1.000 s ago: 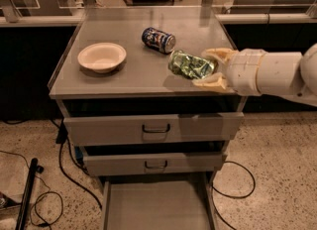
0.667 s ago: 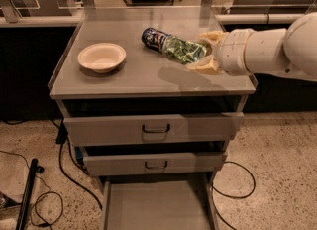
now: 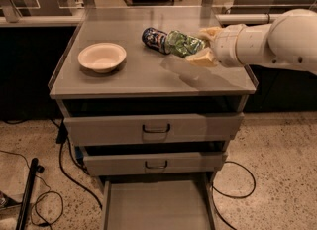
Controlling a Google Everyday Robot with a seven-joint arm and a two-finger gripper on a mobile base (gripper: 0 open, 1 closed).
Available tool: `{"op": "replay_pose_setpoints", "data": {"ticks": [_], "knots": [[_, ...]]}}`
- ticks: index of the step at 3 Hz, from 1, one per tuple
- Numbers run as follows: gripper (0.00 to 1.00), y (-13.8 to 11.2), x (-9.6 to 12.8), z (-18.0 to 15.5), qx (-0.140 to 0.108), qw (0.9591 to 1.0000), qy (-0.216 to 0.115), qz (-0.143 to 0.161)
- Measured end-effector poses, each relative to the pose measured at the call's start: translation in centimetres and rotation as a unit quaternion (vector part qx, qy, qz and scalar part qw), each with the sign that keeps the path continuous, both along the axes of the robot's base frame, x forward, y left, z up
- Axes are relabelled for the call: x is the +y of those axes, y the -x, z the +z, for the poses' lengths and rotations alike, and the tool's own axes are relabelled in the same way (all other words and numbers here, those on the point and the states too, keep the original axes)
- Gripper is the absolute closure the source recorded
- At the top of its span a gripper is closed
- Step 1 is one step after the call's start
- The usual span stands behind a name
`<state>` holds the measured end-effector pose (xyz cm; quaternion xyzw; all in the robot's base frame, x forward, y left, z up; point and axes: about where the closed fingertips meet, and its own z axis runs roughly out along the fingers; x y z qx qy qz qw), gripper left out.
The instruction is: Pick green can from bottom drawer and place on counter
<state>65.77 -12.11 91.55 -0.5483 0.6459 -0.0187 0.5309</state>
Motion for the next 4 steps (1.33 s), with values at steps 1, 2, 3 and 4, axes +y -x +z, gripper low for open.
{"op": "replay_pose_setpoints", "data": {"ticks": [1, 2, 3, 4], "knots": [[1.0, -2.3, -0.7, -1.9, 0.029, 0.9984, -0.033, -0.034], [1.0, -3.1, -1.0, -3.2, 0.045, 0.9965, -0.047, -0.053], [1.0, -2.7, -1.9, -5.2, 0.066, 0.9944, -0.047, -0.068], [0.99, -2.2, -2.2, -7.2, 0.088, 0.9922, -0.052, -0.071]]}}
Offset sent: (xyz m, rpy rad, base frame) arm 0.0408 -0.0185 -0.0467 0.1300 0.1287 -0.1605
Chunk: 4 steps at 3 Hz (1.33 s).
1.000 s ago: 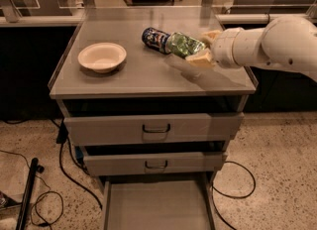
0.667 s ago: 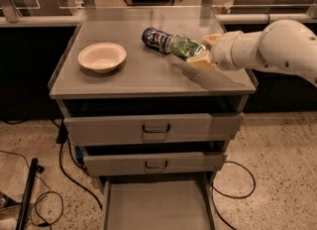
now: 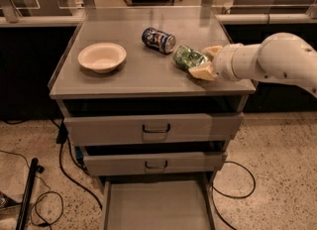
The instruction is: Pick green can from bottom drawer and place on counter
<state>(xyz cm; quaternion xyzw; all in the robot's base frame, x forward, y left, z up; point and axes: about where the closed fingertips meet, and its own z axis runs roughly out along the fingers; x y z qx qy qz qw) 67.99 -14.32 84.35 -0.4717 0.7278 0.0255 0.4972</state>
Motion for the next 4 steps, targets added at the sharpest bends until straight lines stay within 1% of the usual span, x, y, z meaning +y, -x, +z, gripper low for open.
{"op": "replay_pose_setpoints", "data": {"ticks": [1, 4], "knots": [[0.79, 0.0, 0.0, 0.0, 0.0, 1.0, 0.0, 0.0], [0.09, 0.0, 0.01, 0.0, 0.0, 1.0, 0.0, 0.0]]}}
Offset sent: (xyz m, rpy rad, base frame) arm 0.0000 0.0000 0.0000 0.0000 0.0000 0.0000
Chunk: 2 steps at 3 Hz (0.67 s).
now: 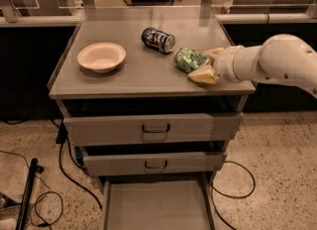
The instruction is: Pick green can from bottom drawer and place on counter
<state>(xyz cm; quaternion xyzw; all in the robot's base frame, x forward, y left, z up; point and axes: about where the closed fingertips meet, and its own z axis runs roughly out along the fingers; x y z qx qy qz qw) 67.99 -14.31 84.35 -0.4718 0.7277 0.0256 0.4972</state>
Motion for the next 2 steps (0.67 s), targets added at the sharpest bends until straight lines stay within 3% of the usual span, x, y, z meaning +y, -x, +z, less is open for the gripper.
{"op": "replay_pose_setpoints", "data": {"ticks": [1, 2], "knots": [[0.0, 0.0, 0.01, 0.0, 0.0, 1.0, 0.0, 0.0], [0.0, 0.0, 0.01, 0.0, 0.0, 1.0, 0.0, 0.0]]}}
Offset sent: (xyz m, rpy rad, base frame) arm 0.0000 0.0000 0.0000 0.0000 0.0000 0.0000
